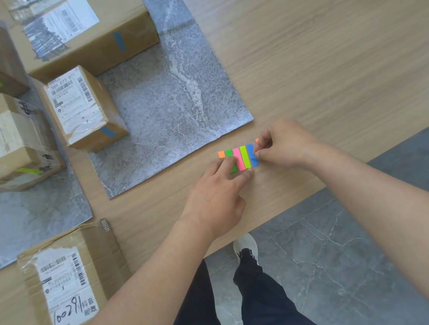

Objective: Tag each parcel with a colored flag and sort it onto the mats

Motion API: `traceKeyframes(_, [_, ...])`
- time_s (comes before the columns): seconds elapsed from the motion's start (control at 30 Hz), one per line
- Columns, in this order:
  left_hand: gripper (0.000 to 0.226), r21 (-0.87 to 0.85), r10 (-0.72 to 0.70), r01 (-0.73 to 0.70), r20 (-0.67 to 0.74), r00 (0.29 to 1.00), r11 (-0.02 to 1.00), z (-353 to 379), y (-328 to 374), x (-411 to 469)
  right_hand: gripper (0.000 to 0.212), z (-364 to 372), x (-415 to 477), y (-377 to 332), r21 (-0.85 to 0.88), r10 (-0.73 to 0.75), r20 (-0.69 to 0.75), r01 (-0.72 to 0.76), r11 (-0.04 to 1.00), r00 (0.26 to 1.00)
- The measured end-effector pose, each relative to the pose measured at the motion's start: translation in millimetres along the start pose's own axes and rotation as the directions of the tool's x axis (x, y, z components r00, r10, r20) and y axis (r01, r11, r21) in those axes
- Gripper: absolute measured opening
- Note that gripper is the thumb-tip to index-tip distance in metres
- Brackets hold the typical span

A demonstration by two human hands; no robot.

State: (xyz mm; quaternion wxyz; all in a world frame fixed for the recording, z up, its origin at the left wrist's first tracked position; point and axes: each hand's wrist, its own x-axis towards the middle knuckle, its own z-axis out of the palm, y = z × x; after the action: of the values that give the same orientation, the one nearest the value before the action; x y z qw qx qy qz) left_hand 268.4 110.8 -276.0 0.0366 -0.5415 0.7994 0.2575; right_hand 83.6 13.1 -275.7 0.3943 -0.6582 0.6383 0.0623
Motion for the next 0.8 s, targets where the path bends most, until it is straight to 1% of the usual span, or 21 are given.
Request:
traceKeyframes(0.1, [0.059, -0.010, -0.005, 0.005, -0.006, 1.000, 1.000, 0, -1, 1, 0.005, 2, -3, -3, 0.013, 0.021, -0.020, -0.021, 1.000, 1.000])
traceKeyframes(0.3, [0.058, -0.004, 0.013, -0.013, -0.013, 1.000, 1.000, 1, -2, -1, 0.003, 9, -5, 0, 0.122, 0.097, -0.060, -0.090, 0.989, 0.993])
traceKeyframes(0.4, [0.058, -0.001, 0.014, -0.014, -0.021, 1.000, 1.000, 1, -3, -1, 0.014, 10, -3, 1, 0.155, 0.173, -0.081, -0.159, 0.975, 0.982])
traceKeyframes(0.5, [0.059, -0.005, 0.014, -0.014, -0.021, 1.000, 1.000, 1, -2, -1, 0.010, 10, -2, 0, 0.136, 0.219, -0.064, -0.209, 0.968, 0.974])
traceKeyframes(0.57, [0.059, -0.002, 0.015, -0.015, -0.024, 1.000, 1.000, 2, -3, -1, 0.006, 11, -2, 1, 0.111, 0.196, -0.056, -0.189, 0.976, 0.979])
traceKeyframes(0.63, [0.059, 0.006, 0.015, -0.015, -0.020, 1.000, 1.000, 2, -3, -1, 0.003, 11, -3, 3, 0.088, 0.112, -0.042, -0.108, 0.990, 0.993])
traceKeyframes(0.73, [0.059, 0.012, 0.008, -0.008, -0.015, 1.000, 1.000, 2, -3, -1, 0.014, 11, -7, 6, 0.038, -0.040, -0.016, 0.040, 0.998, 0.999])
traceKeyframes(0.8, [0.060, 0.008, 0.001, 0.000, -0.014, 1.000, 1.000, 3, -4, -1, 0.012, 13, -8, 7, 0.024, -0.067, -0.012, 0.068, 0.997, 0.998])
